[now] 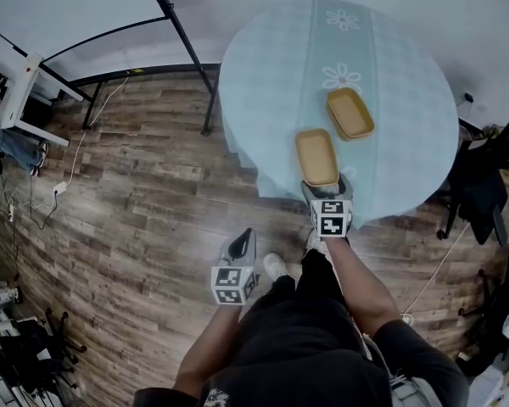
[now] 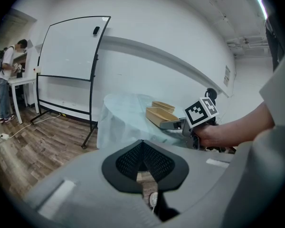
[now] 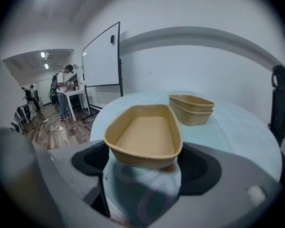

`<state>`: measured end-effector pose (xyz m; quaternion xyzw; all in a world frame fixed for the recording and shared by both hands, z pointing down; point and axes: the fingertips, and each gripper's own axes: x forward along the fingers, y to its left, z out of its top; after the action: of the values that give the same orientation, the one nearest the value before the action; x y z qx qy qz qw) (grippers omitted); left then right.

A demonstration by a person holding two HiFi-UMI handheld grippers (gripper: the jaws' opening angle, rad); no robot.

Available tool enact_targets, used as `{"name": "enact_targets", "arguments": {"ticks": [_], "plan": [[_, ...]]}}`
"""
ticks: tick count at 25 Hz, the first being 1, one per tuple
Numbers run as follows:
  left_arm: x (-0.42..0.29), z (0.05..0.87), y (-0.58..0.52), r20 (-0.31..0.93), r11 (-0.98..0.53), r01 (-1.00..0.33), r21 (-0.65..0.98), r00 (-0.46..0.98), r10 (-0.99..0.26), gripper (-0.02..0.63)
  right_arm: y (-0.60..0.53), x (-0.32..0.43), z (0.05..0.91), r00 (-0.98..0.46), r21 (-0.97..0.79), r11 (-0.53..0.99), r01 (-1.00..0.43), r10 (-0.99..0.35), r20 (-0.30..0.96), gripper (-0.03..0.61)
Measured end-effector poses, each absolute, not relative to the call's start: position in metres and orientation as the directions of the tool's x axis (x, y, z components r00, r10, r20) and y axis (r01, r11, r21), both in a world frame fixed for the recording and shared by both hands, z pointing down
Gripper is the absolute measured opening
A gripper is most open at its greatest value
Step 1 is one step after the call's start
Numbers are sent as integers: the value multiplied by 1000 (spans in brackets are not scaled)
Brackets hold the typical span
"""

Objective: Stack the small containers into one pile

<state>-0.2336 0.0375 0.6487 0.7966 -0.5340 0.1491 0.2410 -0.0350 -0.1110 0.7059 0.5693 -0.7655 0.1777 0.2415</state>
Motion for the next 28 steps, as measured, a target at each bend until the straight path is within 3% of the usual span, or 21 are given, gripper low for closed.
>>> {"name": "enact_targets", "arguments": {"ticks": [17, 28], "plan": [[-182, 632, 17, 469, -348, -909, 228, 416, -779, 5, -119, -7, 619, -319, 0, 355, -935, -841, 437, 442], [-139, 606, -37, 445, -329, -920, 215, 392, -805, 5, -179, 46, 592, -337, 32, 388, -921, -834, 436, 442]]}}
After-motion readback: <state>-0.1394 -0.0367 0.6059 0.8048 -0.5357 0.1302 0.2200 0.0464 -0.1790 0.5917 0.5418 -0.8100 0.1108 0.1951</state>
